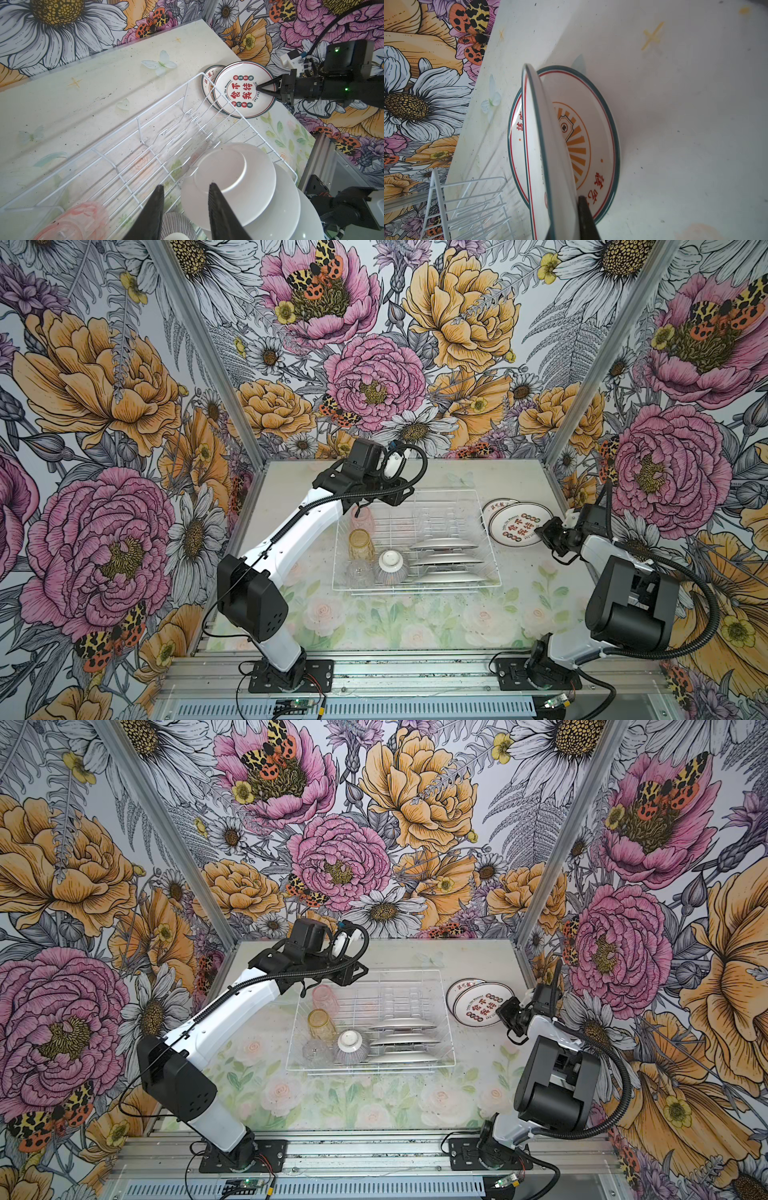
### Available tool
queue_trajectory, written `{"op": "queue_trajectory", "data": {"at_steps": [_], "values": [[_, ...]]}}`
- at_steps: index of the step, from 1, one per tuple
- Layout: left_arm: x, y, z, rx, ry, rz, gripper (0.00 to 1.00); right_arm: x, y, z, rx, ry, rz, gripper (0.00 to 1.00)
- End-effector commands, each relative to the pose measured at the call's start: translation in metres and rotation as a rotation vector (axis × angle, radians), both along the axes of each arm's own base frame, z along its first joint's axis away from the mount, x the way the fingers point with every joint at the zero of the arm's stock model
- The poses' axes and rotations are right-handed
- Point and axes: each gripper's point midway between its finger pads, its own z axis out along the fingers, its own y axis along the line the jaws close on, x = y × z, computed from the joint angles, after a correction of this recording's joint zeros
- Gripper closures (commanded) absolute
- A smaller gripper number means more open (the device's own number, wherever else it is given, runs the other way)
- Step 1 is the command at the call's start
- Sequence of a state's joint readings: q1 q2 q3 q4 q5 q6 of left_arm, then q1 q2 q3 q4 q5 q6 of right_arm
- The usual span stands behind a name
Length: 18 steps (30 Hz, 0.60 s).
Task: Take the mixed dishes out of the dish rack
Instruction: 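Lower the red-text plate with the right gripper onto the first printed plate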
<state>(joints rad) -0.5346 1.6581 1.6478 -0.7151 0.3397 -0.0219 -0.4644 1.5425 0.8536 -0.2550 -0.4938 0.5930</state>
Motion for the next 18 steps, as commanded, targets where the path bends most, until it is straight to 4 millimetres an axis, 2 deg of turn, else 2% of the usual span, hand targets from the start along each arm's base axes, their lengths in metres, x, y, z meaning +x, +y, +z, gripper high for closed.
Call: {"op": "queue_trajectory", "data": {"at_steps": [1, 7, 18], "values": [[0.003, -0.004, 0.003, 0.013, -0.019, -0.013, 0.63, 0.011, -0.003, 0.004, -0.008, -0.038, 0.016, 1.0], [0.003, -0.005, 0.005, 0.014, -0.021, -0.019, 0.63, 0.014, -0.004, -0.003, 0.003, -0.027, 0.015, 1.0], [0.003, -0.01, 0.007, 0.02, -0.021, -0.034, 0.63, 0.014, -0.004, -0.018, 0.013, 0.006, 0.026, 0.7]]}}
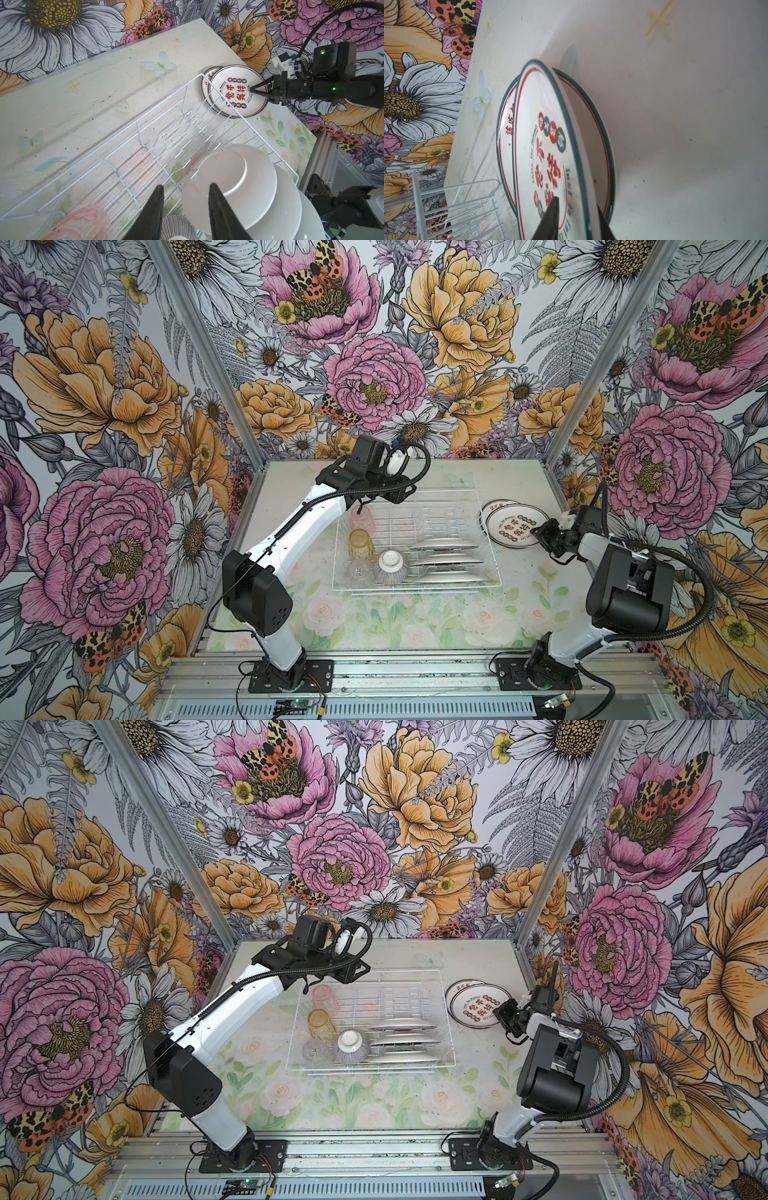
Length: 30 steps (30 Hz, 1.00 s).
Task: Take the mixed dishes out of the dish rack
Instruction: 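Lower the red-text plate with the right gripper onto the first printed plate, then open the right gripper to release the plate while the left gripper reaches into the rack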
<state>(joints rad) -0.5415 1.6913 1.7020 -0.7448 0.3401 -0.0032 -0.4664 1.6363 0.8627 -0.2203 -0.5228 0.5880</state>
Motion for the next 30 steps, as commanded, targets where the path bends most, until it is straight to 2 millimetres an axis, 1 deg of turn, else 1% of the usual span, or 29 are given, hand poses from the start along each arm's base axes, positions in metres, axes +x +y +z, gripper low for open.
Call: {"op": "queue_trajectory", "data": {"at_steps": [1, 4, 7, 11, 15, 21, 28, 30], "values": [[-0.001, -0.004, 0.004, 0.007, -0.016, -0.017, 0.63, 0.008, -0.005, 0.005, -0.028, -0.024, 0.009, 0.67], [-0.001, -0.004, 0.003, 0.009, -0.013, -0.016, 0.63, 0.005, -0.005, 0.001, -0.034, -0.014, 0.011, 0.57], [-0.002, -0.003, 0.003, 0.011, -0.014, -0.015, 0.63, 0.001, -0.007, 0.0, -0.049, -0.001, 0.005, 0.51], [-0.002, -0.003, 0.0, 0.016, -0.012, -0.016, 0.63, -0.004, -0.01, -0.003, -0.074, 0.026, 0.003, 0.49], [-0.001, -0.004, -0.001, 0.016, -0.009, -0.02, 0.63, -0.009, -0.013, -0.009, -0.102, 0.064, 0.003, 0.44], [-0.001, -0.004, -0.004, 0.021, -0.005, -0.022, 0.63, -0.015, -0.017, -0.016, -0.138, 0.111, 0.011, 0.42], [0.0, -0.004, -0.01, 0.029, 0.002, -0.025, 0.63, -0.009, -0.016, -0.017, -0.138, 0.116, 0.02, 0.37], [0.001, -0.005, -0.011, 0.031, 0.003, -0.028, 0.63, -0.006, -0.015, -0.016, -0.145, 0.116, 0.021, 0.33]]}}
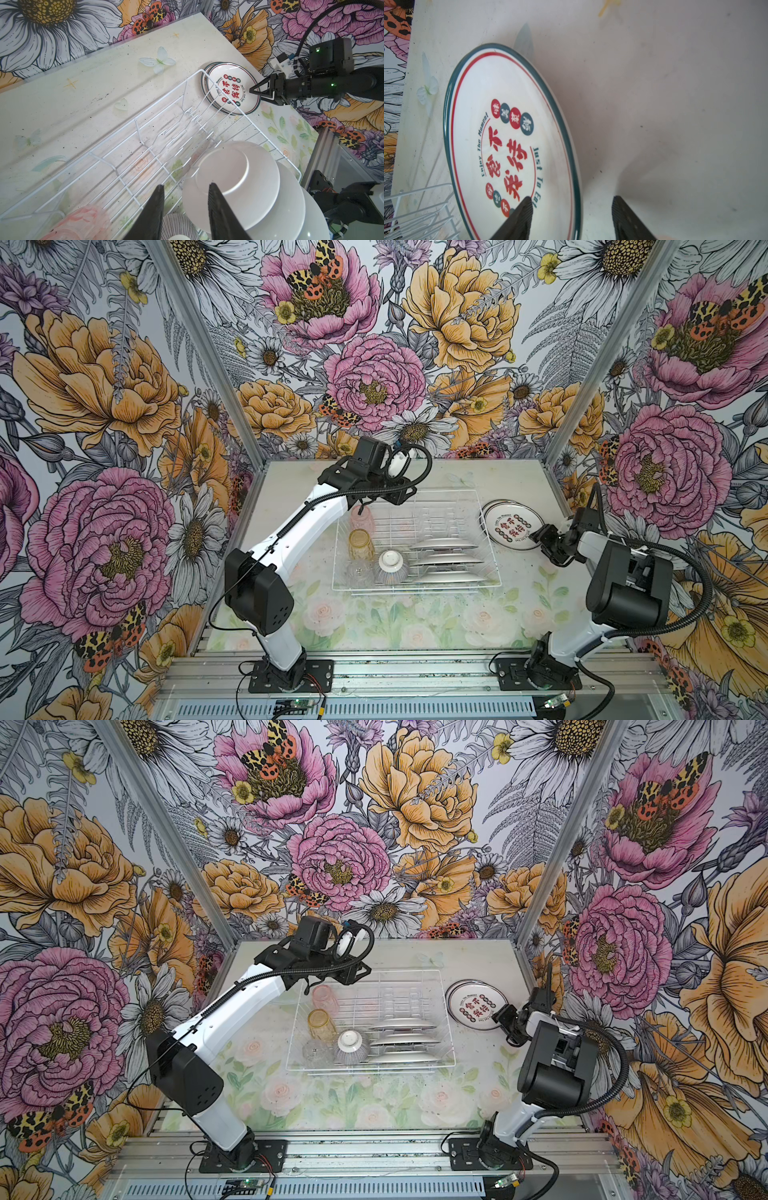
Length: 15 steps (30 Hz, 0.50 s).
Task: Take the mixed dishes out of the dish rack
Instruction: 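Open the right gripper to release the plate while the left gripper reaches into the rack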
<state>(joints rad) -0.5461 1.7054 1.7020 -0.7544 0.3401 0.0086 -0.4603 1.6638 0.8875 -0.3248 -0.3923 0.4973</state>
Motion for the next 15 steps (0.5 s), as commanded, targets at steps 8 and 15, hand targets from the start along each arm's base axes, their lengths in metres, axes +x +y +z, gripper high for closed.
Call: {"op": "queue_trajectory", "data": {"at_steps": [8, 15], "values": [[0.0, -0.004, -0.008, 0.021, -0.003, -0.029, 0.64, 0.02, 0.002, 0.007, -0.047, -0.01, 0.023, 0.3], [-0.008, -0.007, -0.015, 0.081, -0.011, -0.059, 0.63, 0.028, 0.003, 0.009, -0.056, -0.01, 0.021, 0.28]]}}
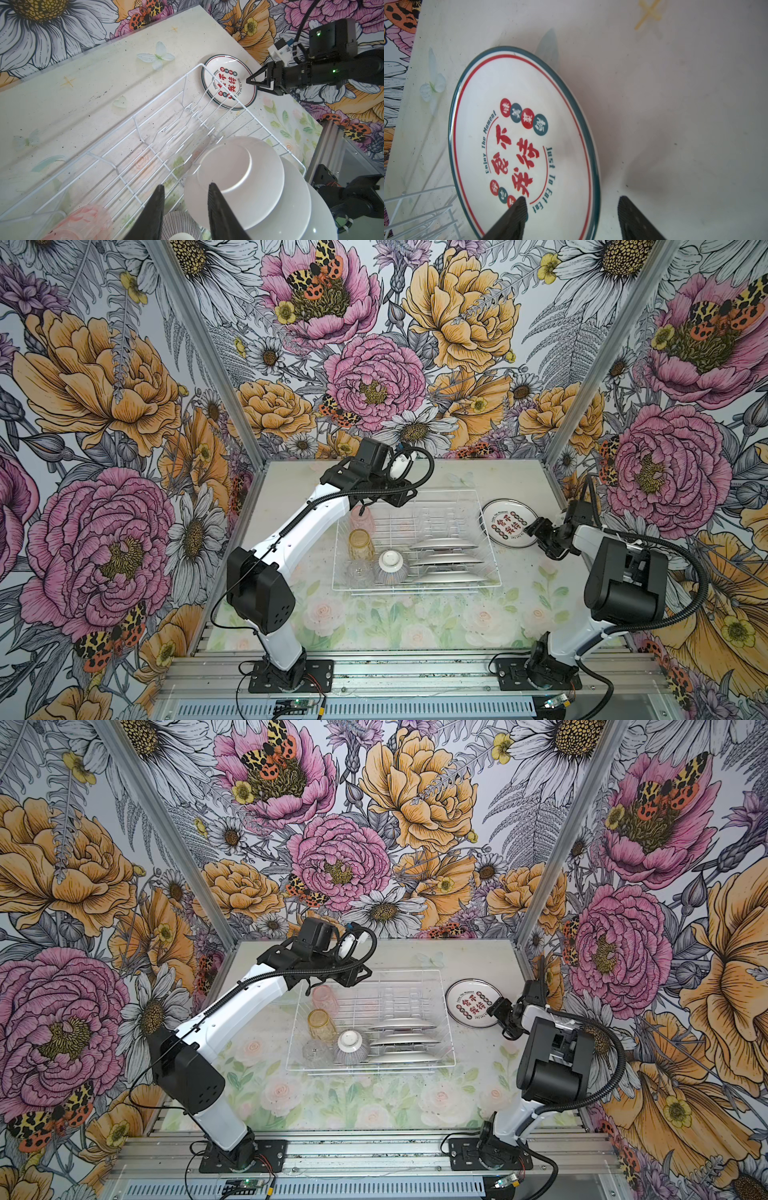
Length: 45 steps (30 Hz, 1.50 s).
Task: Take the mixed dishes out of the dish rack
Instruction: 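Open the right gripper to release the plate while the left gripper reaches into the rack, then lower the left gripper onto the next plate in the rack and grasp it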
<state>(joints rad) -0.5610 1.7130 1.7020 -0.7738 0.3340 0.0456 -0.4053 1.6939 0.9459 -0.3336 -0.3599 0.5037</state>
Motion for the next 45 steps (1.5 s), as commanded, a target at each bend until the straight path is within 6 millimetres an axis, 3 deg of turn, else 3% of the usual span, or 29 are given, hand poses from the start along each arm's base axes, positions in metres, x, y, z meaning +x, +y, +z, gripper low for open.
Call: {"op": "queue_trajectory", "data": {"at_steps": [1, 5, 9, 13, 16, 30, 38, 41, 42, 45], "values": [[-0.006, -0.006, -0.008, 0.056, -0.015, -0.039, 0.63, 0.011, -0.006, 0.004, -0.029, -0.004, -0.017, 0.28], [-0.027, -0.021, -0.008, 0.104, -0.049, -0.138, 0.62, 0.009, -0.012, 0.011, -0.057, -0.016, -0.038, 0.28], [-0.062, -0.038, -0.009, 0.171, -0.109, -0.297, 0.62, 0.005, -0.016, 0.029, -0.062, -0.061, -0.044, 0.28], [-0.091, -0.053, -0.017, 0.278, -0.209, -0.407, 0.63, 0.001, -0.008, 0.045, -0.058, -0.096, -0.023, 0.28], [-0.098, -0.058, -0.025, 0.359, -0.263, -0.43, 0.63, -0.002, 0.0, 0.055, -0.057, -0.115, -0.002, 0.28], [-0.117, -0.081, -0.047, 0.474, -0.293, -0.513, 0.61, -0.003, 0.022, 0.111, -0.056, -0.253, 0.041, 0.28], [-0.117, -0.087, -0.062, 0.507, -0.27, -0.539, 0.61, -0.004, 0.025, 0.119, -0.051, -0.273, 0.049, 0.28], [-0.109, -0.086, -0.064, 0.545, -0.292, -0.518, 0.61, -0.004, 0.026, 0.119, -0.05, -0.275, 0.052, 0.28], [-0.104, -0.087, -0.076, 0.577, -0.281, -0.515, 0.62, -0.004, 0.026, 0.12, -0.051, -0.276, 0.052, 0.28], [-0.097, -0.086, -0.082, 0.624, -0.302, -0.507, 0.63, -0.005, 0.026, 0.118, -0.051, -0.273, 0.054, 0.28]]}}
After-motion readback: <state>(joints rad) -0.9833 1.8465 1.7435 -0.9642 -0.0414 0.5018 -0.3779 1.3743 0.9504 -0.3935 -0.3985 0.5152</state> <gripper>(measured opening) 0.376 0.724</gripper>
